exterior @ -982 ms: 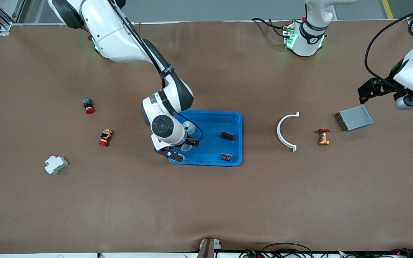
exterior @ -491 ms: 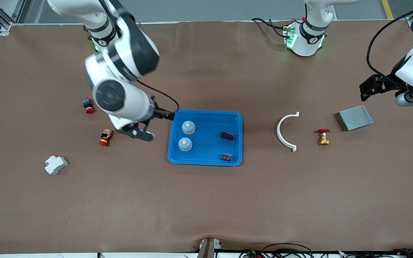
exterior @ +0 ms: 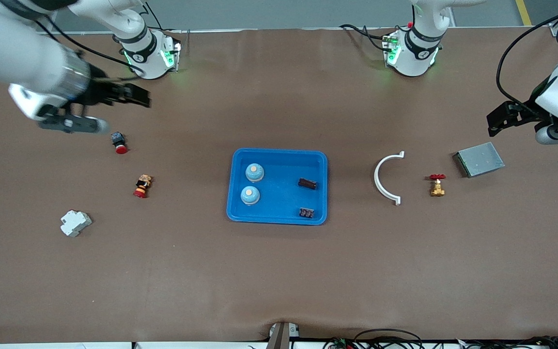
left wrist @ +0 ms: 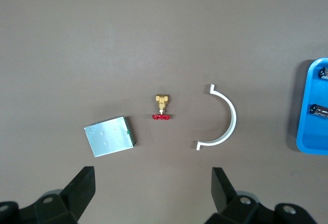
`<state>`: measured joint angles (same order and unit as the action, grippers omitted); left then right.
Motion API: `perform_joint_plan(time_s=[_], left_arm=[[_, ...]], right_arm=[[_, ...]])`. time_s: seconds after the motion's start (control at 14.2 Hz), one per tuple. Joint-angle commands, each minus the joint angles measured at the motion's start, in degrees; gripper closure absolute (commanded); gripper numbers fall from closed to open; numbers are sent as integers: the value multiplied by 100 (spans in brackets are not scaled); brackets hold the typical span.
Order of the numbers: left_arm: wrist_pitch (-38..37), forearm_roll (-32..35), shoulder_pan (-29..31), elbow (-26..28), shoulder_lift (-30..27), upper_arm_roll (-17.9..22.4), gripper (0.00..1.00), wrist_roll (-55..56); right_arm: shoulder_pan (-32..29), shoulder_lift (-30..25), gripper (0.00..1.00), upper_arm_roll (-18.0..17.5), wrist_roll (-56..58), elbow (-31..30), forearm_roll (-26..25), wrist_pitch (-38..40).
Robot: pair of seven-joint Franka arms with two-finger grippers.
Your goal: Place electrolytic capacitor and blue bell in tray
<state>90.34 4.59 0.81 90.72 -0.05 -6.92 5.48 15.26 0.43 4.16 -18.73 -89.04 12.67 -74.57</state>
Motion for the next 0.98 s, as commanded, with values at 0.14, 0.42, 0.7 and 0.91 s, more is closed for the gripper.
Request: perform_joint_plan(time_s=[0.14, 0.42, 0.7, 0.91], left_arm=[[-69, -108, 33, 43, -117, -2, 0, -56], [-78, -107, 33, 43, -162, -28, 0, -47], [-148, -107, 33, 43, -170, -29, 0, -47], [-148, -90, 33, 43, -170, -29, 0, -38]], right_arm=[[-891, -905, 0, -100, 1038, -1045, -721, -163], [-1857, -887, 0, -91, 2317, -1080, -766, -504], [-1939, -870, 0, -144, 2479, -1212, -1275, -1084], [-1930, -905, 0, -170, 2357, -1142, -1258, -955]])
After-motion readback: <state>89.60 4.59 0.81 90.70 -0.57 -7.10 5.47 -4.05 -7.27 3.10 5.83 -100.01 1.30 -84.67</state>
